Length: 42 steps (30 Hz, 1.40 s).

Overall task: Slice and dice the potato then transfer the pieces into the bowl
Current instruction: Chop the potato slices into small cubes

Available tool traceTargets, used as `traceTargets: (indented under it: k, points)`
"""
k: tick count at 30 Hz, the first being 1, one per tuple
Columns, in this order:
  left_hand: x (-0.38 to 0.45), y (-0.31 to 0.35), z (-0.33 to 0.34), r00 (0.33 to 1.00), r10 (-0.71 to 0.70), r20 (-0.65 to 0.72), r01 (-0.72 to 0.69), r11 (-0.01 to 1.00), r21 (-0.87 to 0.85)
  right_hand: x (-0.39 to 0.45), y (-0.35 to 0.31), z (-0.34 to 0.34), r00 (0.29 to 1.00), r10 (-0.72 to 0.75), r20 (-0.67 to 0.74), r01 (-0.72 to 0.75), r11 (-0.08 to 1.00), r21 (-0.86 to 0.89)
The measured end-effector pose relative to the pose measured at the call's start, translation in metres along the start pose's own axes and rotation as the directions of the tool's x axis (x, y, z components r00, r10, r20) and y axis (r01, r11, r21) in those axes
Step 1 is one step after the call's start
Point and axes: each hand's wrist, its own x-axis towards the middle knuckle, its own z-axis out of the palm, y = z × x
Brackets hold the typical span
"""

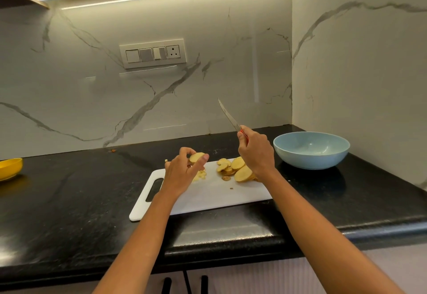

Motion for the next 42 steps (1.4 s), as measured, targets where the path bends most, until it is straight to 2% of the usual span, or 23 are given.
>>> traceTargets:
  k: [3,7,12,15,18,21,24,26,28,31,34,38,42]
  points:
    - [-0.003,0.001,-0.003,1.0,-0.002,0.022,0.002,0.999,-0.035,-0.001,-0.001,-0.001,1.0,0.011,0.006,-0.011,1.0,-0.007]
    - [-0.021,0.011,-0.007,0.992,0.024,0.126,-0.017,0.998,-0.056,-0.008,-0.009,-0.003,0.998,0.028,0.049,-0.028,1.0,0.002]
    - [-0.046,0.007,-0.01,0.975,-0.009,0.224,0.015,1.0,-0.022,-0.039,-0.03,-0.011,0.973,0.007,0.232,0.001,0.999,-0.036]
    - [-0.054,0.011,-0.013,0.976,-0.047,0.212,0.064,0.995,-0.07,-0.066,-0.041,-0.02,0.935,0.011,0.356,0.026,0.995,-0.098]
    - [-0.058,0.01,-0.016,0.979,-0.074,0.191,0.09,0.993,-0.072,-0.086,-0.047,-0.032,0.908,0.011,0.419,0.072,0.981,-0.182]
    - [-0.061,0.009,-0.017,0.974,-0.124,0.19,0.121,0.992,0.028,-0.1,-0.052,-0.043,0.889,0.014,0.457,0.127,0.952,-0.278]
    - [-0.064,0.016,-0.017,0.973,-0.166,0.158,0.115,0.95,0.289,-0.111,-0.059,-0.048,0.894,0.017,0.448,0.154,0.926,-0.344]
    - [-0.064,0.02,-0.018,0.972,-0.181,0.148,0.114,0.919,0.378,-0.114,-0.061,-0.05,0.898,0.028,0.439,0.142,0.926,-0.35]
    - [-0.064,0.019,-0.019,0.977,-0.169,0.133,0.121,0.944,0.308,-0.115,-0.063,-0.053,0.892,0.053,0.45,0.117,0.933,-0.342]
    - [-0.064,0.017,-0.021,0.984,-0.135,0.114,0.123,0.987,0.104,-0.114,-0.066,-0.058,0.87,0.105,0.481,0.076,0.937,-0.342]
    - [-0.068,0.021,-0.021,0.971,-0.146,0.189,0.133,0.988,0.08,-0.115,-0.068,-0.062,0.849,0.147,0.507,0.037,0.941,-0.336]
    - [-0.068,0.021,-0.022,0.972,-0.141,0.187,0.142,0.99,0.01,-0.117,-0.073,-0.064,0.819,0.174,0.548,0.04,0.934,-0.356]
    - [-0.068,0.023,-0.019,0.97,-0.144,0.196,0.142,0.99,0.028,-0.118,-0.08,-0.065,0.813,0.172,0.556,0.064,0.923,-0.379]
